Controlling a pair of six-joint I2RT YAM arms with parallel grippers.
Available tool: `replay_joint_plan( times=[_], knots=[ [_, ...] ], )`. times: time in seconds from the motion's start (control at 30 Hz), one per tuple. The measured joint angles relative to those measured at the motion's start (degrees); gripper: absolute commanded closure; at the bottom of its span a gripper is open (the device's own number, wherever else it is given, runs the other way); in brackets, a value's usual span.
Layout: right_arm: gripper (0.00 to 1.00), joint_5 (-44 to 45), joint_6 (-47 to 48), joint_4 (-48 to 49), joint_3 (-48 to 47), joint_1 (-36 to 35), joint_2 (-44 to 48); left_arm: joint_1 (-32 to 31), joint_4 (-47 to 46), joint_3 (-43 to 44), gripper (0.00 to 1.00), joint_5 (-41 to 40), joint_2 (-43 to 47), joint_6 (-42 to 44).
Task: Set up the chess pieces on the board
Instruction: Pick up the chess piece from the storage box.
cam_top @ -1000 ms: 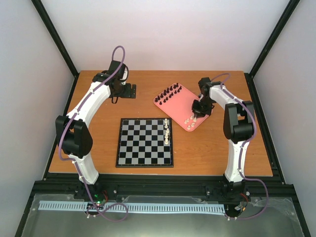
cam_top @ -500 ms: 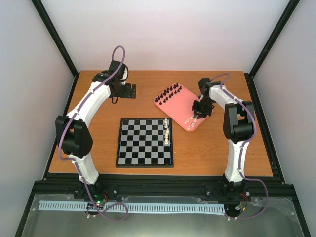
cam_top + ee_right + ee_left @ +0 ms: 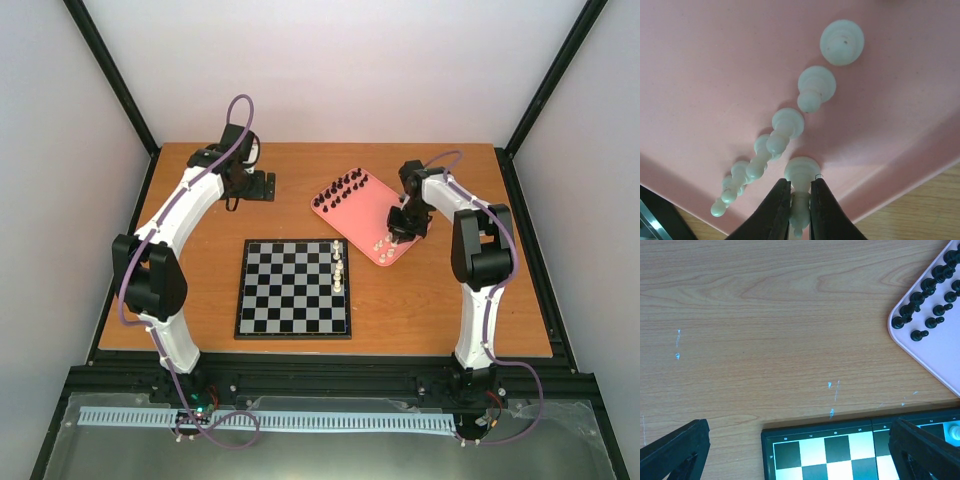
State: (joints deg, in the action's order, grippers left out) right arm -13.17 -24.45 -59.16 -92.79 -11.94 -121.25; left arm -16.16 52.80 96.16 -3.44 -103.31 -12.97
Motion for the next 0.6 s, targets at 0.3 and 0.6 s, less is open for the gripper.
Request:
replay_joint_plan(
  times=[0.3,0.6],
  knots=[
    [0.97,2.3,1.0,-0.5,0.0,0.0,0.5,0.0,0.0,0.0,0.0,-0.1,0.1,0.2],
    [0.97,8.0,4.0,-7.1,-6.4,-1.2,4.7,0.0,0.5,0.1,0.0,-0.6,0.1,0.4]
  ],
)
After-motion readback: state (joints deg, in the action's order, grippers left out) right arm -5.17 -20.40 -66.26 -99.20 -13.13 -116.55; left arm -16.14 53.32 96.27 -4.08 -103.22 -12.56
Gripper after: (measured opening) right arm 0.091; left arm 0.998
